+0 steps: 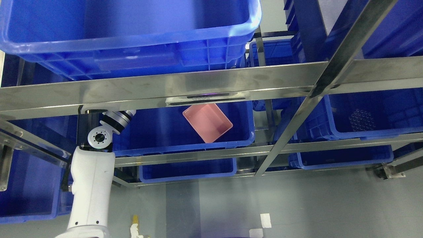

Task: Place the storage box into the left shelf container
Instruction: 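Withdraw the left hand from the blue bin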

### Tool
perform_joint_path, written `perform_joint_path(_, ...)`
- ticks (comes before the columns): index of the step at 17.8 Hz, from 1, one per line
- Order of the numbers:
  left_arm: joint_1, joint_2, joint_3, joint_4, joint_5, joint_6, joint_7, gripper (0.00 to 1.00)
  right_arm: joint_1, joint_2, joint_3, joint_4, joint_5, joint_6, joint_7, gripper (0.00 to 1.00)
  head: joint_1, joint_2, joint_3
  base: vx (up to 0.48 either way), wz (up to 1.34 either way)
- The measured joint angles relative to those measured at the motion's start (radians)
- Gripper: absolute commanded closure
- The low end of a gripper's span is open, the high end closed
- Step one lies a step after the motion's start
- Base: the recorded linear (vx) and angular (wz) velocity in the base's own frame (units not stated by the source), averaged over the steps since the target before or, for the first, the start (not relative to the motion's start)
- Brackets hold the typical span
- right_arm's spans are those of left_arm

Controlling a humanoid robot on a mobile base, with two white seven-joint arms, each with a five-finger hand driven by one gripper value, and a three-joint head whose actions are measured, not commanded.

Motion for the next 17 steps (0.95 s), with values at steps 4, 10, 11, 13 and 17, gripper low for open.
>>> perform_joint_path(4,0.121,-0.018,-0.038,-0.104,0.152,0.06,0.25,0.01,0.0,0.0,0.0,0.0,0.0,0.0,0.0,0.0,0.0,0.0,0.0,0.0,0.0)
perform_joint_path(10,0.283,-0.033,-0.085,-0.325,0.227,0.237,0.482,0.01,0.0,0.0,0.0,0.0,0.0,0.001,0.0,0.0,0.0,0.0,0.0,0.0,0.0)
perform_joint_path(11,0.307,-0.035,-0.091,-0.358,0.234,0.252,0.486,0.01,0.0,0.0,0.0,0.0,0.0,0.001,0.0,0.0,0.0,0.0,0.0,0.0,0.0)
perform_joint_path(13,0.341,-0.038,-0.099,-0.41,0.243,0.268,0.483,0.01,0.0,0.0,0.0,0.0,0.0,0.001,0.0,0.0,0.0,0.0,0.0,0.0,0.0)
perform_joint_path(17,0.38,-0.042,-0.106,-0.486,0.254,0.278,0.474,0.01,0.0,0.0,0.0,0.0,0.0,0.001,0.0,0.0,0.0,0.0,0.0,0.0,0.0)
